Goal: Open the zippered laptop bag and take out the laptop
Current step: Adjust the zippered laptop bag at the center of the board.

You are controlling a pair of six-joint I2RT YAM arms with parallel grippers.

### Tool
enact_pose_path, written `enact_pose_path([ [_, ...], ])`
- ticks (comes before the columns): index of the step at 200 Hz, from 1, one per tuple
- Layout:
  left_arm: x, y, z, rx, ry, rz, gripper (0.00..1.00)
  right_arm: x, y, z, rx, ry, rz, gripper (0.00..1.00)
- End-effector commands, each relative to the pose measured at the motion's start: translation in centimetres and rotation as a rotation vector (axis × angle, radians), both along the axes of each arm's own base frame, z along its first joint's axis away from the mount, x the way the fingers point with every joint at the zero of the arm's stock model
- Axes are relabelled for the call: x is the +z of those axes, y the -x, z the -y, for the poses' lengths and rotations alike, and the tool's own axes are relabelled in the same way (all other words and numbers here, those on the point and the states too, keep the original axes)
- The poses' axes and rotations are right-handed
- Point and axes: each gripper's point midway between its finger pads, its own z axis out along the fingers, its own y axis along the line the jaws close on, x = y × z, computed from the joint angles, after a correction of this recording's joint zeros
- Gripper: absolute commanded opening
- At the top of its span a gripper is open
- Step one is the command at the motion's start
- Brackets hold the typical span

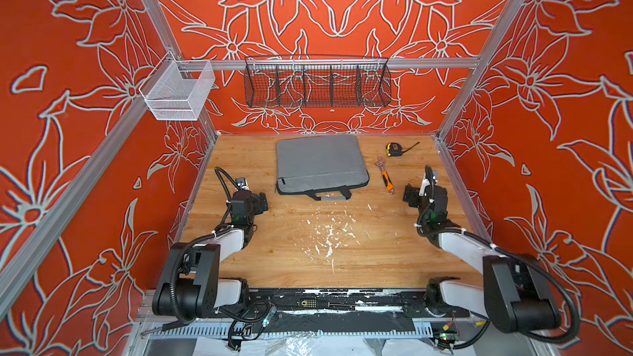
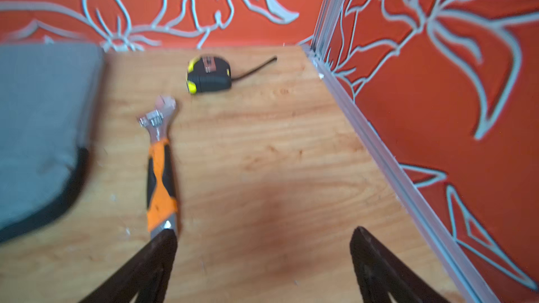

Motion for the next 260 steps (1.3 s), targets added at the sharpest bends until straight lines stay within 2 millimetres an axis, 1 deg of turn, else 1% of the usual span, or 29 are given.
enact_pose_path([
  [1,3.1,-0.2,-0.6,0.041,0.0,-0.01,0.97,0.5,1.3,-0.9,-0.008,-0.121,-0.124,0.85],
  [15,6.0,0.2,-1.4,0.113,0.023,-0.015,0.97,1.1,1.6,-2.4,0.025,-0.166,-0.165,0.81],
  [24,7.5,0.2,-1.1,0.104,0.047,0.012,0.97,1.6,1.8,-3.5,0.03,-0.143,-0.182,0.81],
  [39,9.5,0.0,-1.0,0.122,0.088,0.04,0.97,2.5,1.7,-5.9,0.066,-0.077,-0.209,0.81],
  [54,10.6,-0.5,-0.8,0.12,0.107,-0.012,0.97,2.8,1.2,-9.0,0.131,-0.066,-0.255,0.81],
  [69,10.6,-1.5,0.2,0.083,0.14,-0.113,0.97,2.4,0.6,-12.3,0.193,-0.078,-0.319,0.8],
  [78,10.2,-2.7,1.7,0.009,0.182,-0.191,0.97,2.0,0.3,-14.4,0.237,-0.068,-0.36,0.79],
  [83,9.8,-3.3,2.8,-0.051,0.207,-0.245,1.0,1.9,0.1,-15.5,0.252,-0.066,-0.377,0.79],
  [86,9.7,-3.7,3.6,-0.094,0.23,-0.274,0.97,1.7,0.0,-16.3,0.262,-0.062,-0.391,0.79],
  [89,9.2,-4.0,4.3,-0.13,0.251,-0.315,0.94,1.7,-0.1,-17.0,0.274,-0.061,-0.399,0.79],
  [93,8.8,-4.5,5.3,-0.175,0.282,-0.364,0.89,1.0,-0.3,-17.8,0.286,-0.057,-0.423,0.77],
  [95,8.3,-4.6,5.7,-0.194,0.295,-0.392,0.88,1.3,-0.4,-18.3,0.296,-0.06,-0.422,0.77],
  [97,8.3,-5.0,6.1,-0.212,0.309,-0.406,0.85,0.9,-0.6,-18.8,0.302,-0.058,-0.434,0.77],
  [104,7.6,-5.6,7.2,-0.259,0.357,-0.473,0.77,0.6,-0.9,-20.5,0.331,-0.059,-0.452,0.77],
  [113,6.0,-6.4,8.5,-0.298,0.417,-0.55,0.73,0.2,-1.2,-22.7,0.366,-0.074,-0.47,0.76],
  [117,5.5,-6.7,8.8,-0.305,0.44,-0.574,0.72,0.1,-1.4,-23.6,0.382,-0.085,-0.475,0.76],
  [121,4.6,-7.0,9.1,-0.305,0.461,-0.607,0.72,-0.2,-1.5,-24.6,0.403,-0.097,-0.485,0.76],
  [127,3.6,-7.5,9.2,-0.292,0.486,-0.646,0.71,-0.4,-1.6,-26.2,0.435,-0.113,-0.497,0.77],
  [144,1.0,-8.7,9.7,-0.274,0.536,-0.734,0.68,-2.0,-1.6,-30.3,0.501,-0.123,-0.57,0.75],
  [158,-0.4,-9.5,10.5,-0.289,0.589,-0.773,0.66,-3.4,-1.3,-33.1,0.55,-0.109,-0.626,0.74],
  [174,-1.6,-10.2,11.3,-0.315,0.642,-0.803,0.59,-4.8,-0.8,-35.8,0.593,-0.104,-0.666,0.74],
  [187,-2.4,-10.3,11.7,-0.325,0.669,-0.824,0.56,-5.5,-0.6,-37.4,0.617,-0.102,-0.684,0.74],
  [199,-3.0,-10.4,11.7,-0.322,0.681,-0.835,0.48,-6.1,-0.4,-38.4,0.633,-0.102,-0.696,0.74],
  [217,-3.4,-10.1,11.8,-0.321,0.741,-0.851,0.27,-6.6,-0.3,-39.4,0.65,-0.103,-0.711,0.72],
  [232,-3.6,-9.8,11.8,-0.308,0.786,-0.858,0.11,-6.8,-0.2,-39.7,0.654,-0.097,-0.718,0.72],
  [247,-3.6,-9.2,12.1,-0.302,0.815,-0.854,0.0,-6.7,0.0,-39.5,0.653,-0.09,-0.72,0.71],
  [260,-3.4,-8.5,12.5,-0.302,0.846,-0.839,0.0,-6.4,0.1,-39.1,0.647,-0.08,-0.719,0.71],
])
